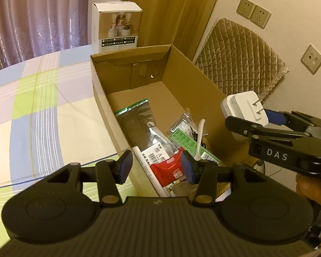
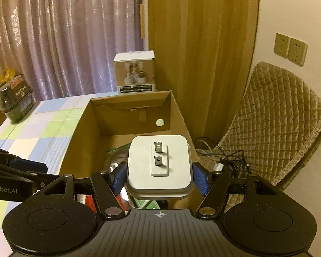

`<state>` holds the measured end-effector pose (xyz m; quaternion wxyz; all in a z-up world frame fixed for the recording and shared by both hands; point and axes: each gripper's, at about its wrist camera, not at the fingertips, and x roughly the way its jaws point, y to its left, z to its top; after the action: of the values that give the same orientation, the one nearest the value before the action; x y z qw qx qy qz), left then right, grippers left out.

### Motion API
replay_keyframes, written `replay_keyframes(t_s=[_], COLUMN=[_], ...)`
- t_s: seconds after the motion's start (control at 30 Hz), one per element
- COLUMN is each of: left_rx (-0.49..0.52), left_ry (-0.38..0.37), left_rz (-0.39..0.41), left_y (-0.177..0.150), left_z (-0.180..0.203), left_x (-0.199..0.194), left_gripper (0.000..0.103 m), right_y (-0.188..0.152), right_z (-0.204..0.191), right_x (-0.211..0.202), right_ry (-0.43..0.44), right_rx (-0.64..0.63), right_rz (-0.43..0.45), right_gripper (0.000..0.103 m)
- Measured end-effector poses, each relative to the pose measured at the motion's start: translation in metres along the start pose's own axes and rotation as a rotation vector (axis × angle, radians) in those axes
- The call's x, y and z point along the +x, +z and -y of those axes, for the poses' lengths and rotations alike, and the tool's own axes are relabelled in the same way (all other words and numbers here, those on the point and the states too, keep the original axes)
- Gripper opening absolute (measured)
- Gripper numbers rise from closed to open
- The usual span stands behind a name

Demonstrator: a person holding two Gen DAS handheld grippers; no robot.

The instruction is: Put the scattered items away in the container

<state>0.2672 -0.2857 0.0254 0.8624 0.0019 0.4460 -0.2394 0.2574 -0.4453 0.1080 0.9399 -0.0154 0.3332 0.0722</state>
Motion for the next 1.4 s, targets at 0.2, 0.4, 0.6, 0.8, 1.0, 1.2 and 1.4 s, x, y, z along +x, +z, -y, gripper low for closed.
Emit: replay_keyframes(t_s=[0.2, 0.4, 0.6, 0.8, 1.0, 1.2, 1.4], left_rx=[-0.007, -0.019, -0.02, -0.037, -0.05, -0.062, -0.076], left_ry=[-0.001, -0.001, 0.007, 0.008, 0.023, 0.051, 0.089], left_rz=[0.001, 0.01, 0.005, 0.002, 0.003, 0.031, 0.043], left_y=[-0.002, -0.003, -0.006, -0.013, -0.02, -0.031, -0.05], left_z=[-0.002, -0.007, -0.014, -0.02, -0.019, -0.016, -0.01], left_x=[-0.002, -0.005, -0.008, -0.011, -0.018, -0.039, -0.066], left_gripper=[0.045, 0.051, 0.052, 0.059, 0.076, 0.098, 0.102], right_y=[0.005, 0.011, 0.013, 0.008, 0.001, -0.008, -0.018], right_z=[-0.007, -0.009, -0.008, -0.009, -0.009, -0.009, -0.006], right_x=[0.004, 0.011, 0.013, 0.007, -0.014, -0.042, -0.074], right_ry=[0.017, 0.04, 0.041, 0.036, 0.02, 0.012, 0.0], right_rx=[-0.01, 0.012, 0.034, 0.039, 0.06, 0.048, 0.064], right_rz=[-0.002, 0.01, 0.022, 0.017, 0.052, 0.041, 0.002], right_gripper=[0.067, 0.067, 0.068, 0.068, 0.103, 0.103, 0.103])
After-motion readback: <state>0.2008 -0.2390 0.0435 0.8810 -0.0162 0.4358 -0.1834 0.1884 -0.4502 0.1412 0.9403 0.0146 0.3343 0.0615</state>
